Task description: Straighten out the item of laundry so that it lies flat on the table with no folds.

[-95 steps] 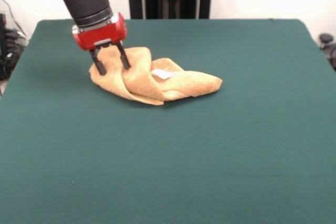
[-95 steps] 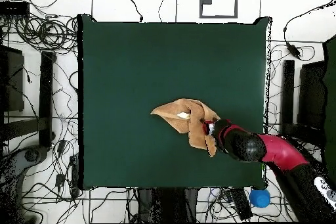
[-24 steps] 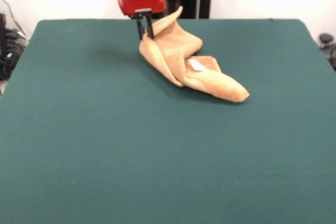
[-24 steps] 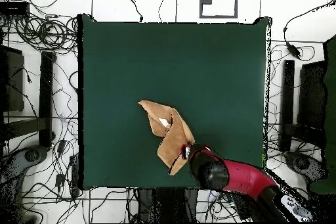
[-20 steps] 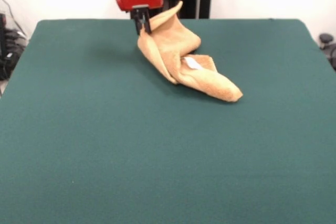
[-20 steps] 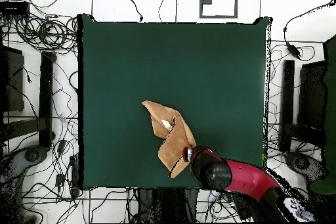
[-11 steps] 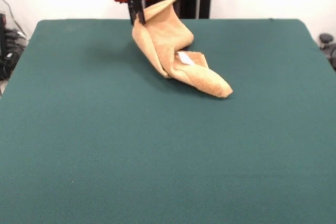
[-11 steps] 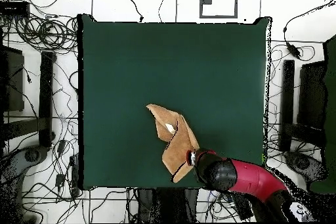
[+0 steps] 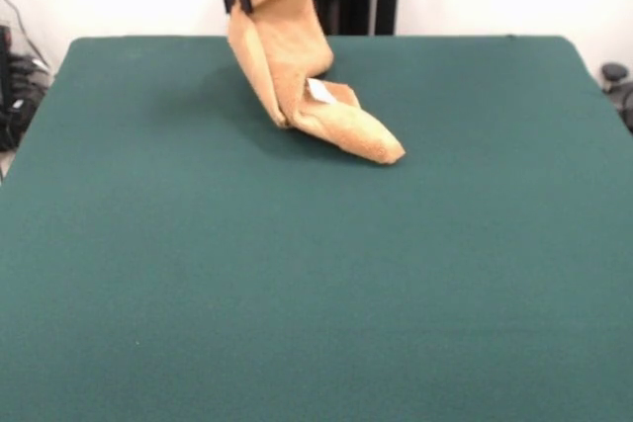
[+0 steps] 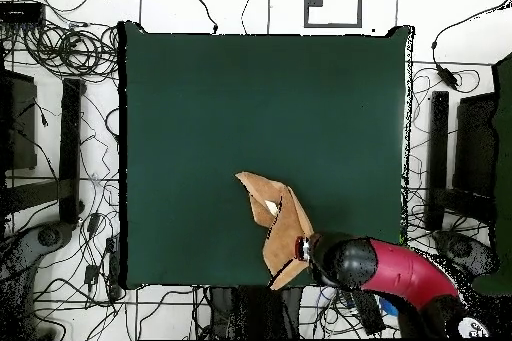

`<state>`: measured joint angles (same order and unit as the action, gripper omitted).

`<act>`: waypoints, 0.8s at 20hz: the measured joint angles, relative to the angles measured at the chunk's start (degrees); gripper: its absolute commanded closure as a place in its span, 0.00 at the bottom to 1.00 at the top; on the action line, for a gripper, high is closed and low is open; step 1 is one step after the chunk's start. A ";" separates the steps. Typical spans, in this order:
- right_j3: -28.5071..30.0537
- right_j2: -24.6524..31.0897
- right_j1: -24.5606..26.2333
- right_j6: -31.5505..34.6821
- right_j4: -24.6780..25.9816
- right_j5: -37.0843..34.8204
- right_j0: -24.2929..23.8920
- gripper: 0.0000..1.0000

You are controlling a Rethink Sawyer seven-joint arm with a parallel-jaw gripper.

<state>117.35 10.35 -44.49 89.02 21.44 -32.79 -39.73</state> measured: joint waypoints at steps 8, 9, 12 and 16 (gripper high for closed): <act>-7.05 0.00 -0.36 0.00 0.08 -11.16 1.29 1.00; -7.68 0.01 -0.35 0.00 0.07 -11.81 1.47 1.00; -9.53 0.01 -0.34 0.00 0.08 -13.53 1.95 1.00; -11.98 0.00 -0.32 0.00 0.11 -15.34 2.24 1.00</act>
<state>105.37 10.35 -44.81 89.02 21.55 -48.13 -37.49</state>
